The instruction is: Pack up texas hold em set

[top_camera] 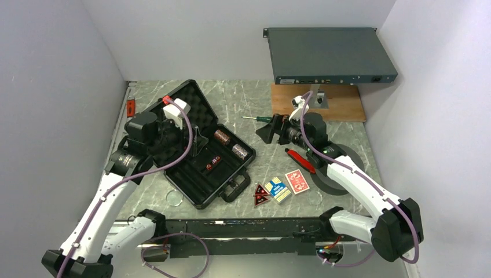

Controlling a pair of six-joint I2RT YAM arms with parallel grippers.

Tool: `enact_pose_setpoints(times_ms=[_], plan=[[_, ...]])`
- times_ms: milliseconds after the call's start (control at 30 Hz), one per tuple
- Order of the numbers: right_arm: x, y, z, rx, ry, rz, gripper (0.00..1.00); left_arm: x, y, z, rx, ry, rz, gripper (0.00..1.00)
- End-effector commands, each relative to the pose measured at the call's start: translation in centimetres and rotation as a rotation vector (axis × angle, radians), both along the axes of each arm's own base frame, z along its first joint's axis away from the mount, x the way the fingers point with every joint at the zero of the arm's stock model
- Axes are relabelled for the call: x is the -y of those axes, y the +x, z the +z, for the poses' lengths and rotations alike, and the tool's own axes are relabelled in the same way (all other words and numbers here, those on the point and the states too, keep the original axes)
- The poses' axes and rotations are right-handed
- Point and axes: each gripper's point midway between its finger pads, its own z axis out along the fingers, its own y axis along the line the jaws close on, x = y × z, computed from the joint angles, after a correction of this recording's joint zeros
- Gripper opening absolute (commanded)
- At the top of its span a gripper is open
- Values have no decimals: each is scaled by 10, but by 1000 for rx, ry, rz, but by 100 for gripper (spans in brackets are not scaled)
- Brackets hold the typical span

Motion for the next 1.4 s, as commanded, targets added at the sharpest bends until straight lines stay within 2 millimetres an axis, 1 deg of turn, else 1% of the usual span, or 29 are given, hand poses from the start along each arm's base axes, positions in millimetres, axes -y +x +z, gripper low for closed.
enact_pose_setpoints(times_ms=[0, 67, 133, 267, 400, 467, 567, 633, 700, 967, 1167, 1367], plan=[[8, -16, -12, -53, -75, -23, 100, 11, -3, 7, 43, 5, -53, 99], [12, -26, -25, -105, -127, -1, 100, 13, -4, 5, 43, 12, -53, 99], [15, -35, -34, -138, -167, 19, 100, 15, -6, 5, 42, 18, -55, 99], [22, -50, -48, -202, -241, 33, 100, 16, -6, 4, 42, 24, -52, 99], [24, -69, -62, -261, -303, 82, 100, 17, -6, 4, 41, 25, -54, 99], [27, -76, -71, -308, -335, 84, 100, 17, -5, 4, 39, 26, -55, 99], [31, -87, -89, -416, -390, 84, 100, 14, -1, 0, 27, 37, -29, 95], [31, -94, -99, -454, -420, 97, 100, 12, 1, -2, 16, 49, -12, 93], [32, -99, -107, -467, -439, 103, 100, 10, 1, -1, 17, 54, -3, 91], [33, -118, -137, -557, -531, 130, 100, -6, 3, 6, 58, 70, 87, 91], [37, -129, -152, -613, -591, 123, 100, -9, 2, 10, 73, 66, 104, 90], [33, -139, -160, -659, -581, 128, 100, -13, 3, 9, 71, 74, 127, 90]])
